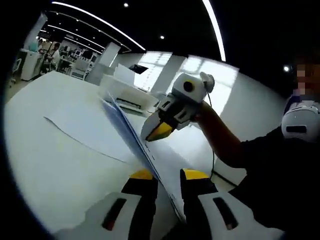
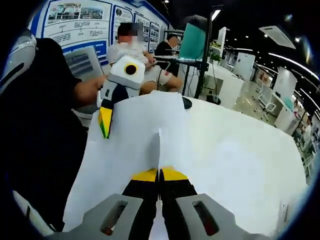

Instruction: Organize the stack of printing papers by aligning and flattening the scattered papers on the table

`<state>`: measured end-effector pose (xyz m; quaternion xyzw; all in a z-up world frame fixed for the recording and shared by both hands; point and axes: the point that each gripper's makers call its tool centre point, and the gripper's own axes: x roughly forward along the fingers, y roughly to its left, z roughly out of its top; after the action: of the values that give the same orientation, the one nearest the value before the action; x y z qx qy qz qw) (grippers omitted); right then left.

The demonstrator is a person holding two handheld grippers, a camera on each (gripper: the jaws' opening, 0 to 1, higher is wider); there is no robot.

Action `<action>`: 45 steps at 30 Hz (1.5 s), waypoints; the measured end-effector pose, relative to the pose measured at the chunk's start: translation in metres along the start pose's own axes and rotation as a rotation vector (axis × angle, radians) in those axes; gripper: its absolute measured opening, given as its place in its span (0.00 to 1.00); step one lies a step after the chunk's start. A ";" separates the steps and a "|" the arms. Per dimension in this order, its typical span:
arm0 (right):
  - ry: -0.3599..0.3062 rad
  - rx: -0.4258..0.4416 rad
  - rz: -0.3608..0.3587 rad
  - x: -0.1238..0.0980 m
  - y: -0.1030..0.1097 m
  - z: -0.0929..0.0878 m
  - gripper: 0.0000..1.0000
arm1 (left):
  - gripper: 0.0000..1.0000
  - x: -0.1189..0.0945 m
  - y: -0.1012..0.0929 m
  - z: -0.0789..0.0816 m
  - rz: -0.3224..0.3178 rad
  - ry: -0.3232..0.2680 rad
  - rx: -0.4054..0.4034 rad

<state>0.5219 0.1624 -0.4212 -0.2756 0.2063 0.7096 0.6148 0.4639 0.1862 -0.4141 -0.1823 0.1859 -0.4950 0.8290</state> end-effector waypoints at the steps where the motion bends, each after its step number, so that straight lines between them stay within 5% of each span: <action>1: -0.010 0.009 -0.002 0.001 0.001 0.004 0.00 | 0.23 0.001 0.000 0.000 0.003 0.002 -0.001; 12: -0.063 0.034 0.016 0.012 -0.002 0.027 0.00 | 0.23 0.008 0.002 -0.002 0.026 0.027 0.029; 20: -0.067 -0.019 0.028 0.018 -0.023 0.035 0.00 | 0.23 0.008 0.003 -0.006 0.030 0.040 0.029; 42: -0.067 -0.081 0.012 0.031 0.029 0.037 0.00 | 0.09 0.004 0.020 -0.010 0.089 0.054 0.053; 45: -0.079 -0.079 0.006 0.029 0.013 0.038 0.00 | 0.07 0.004 0.023 -0.011 0.108 0.053 0.061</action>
<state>0.5013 0.2061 -0.4112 -0.2706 0.1546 0.7294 0.6090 0.4779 0.1921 -0.4350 -0.1336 0.2020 -0.4597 0.8544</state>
